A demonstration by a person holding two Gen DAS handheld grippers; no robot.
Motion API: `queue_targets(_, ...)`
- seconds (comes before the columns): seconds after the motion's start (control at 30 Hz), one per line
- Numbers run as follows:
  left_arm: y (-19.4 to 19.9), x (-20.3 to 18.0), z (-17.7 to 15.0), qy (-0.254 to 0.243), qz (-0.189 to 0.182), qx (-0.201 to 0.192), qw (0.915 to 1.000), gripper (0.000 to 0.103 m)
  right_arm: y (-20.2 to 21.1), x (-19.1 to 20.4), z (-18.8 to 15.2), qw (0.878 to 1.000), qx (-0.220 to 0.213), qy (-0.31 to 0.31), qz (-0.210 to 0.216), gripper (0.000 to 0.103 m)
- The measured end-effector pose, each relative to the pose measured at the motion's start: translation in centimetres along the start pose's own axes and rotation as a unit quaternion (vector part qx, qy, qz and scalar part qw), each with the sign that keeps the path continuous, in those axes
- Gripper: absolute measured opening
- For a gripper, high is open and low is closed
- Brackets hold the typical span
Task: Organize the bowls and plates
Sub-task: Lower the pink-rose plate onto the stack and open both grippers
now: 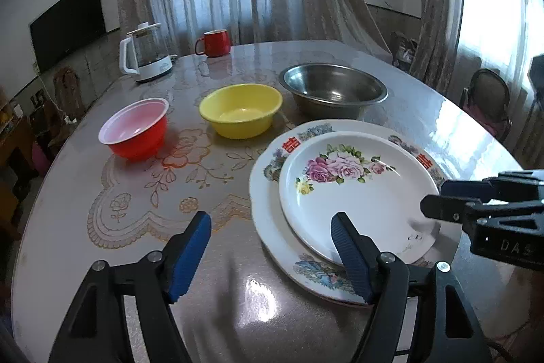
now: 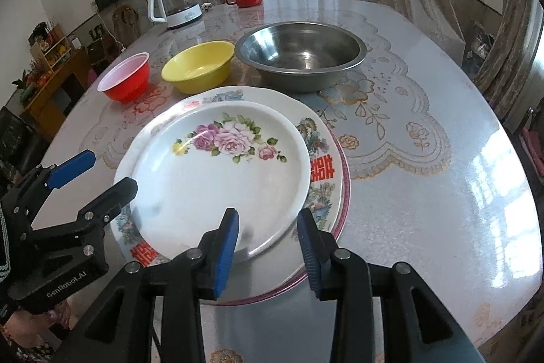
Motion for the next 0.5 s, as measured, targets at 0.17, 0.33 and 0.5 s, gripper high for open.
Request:
queue_targets(0.17, 0.8, 0.8, -0.2, 0.023, -0.008, -0.005, 0.9997, 0.079, 0.1, 0.3, -0.3, 1.0, 0.0, -0.002, 0.011, 0.036)
queue_targets(0.33, 0.6, 1.8, -0.8, 0.047, -0.016, 0.006, 0.9987, 0.08, 0.1, 0.5, -0.6, 1.0, -0.002, -0.008, 0.017, 0.036)
queue_targets(0.5, 0.5, 2.0, -1.2, 0.057, -0.022, 0.015, 0.998, 0.083, 0.2, 0.5, -0.8, 1.0, -0.007, -0.009, 0.022, 0.036)
Point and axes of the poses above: each gripper's, at about its wrist camera, not at the fingertips, and y roughly against the way its jaws point, x to its left, z to its top, the point moved 7 cm from there along -y, roughly the way its jaws point, and after that the axes turned 13 degrees about x, right-handed, at the moved point
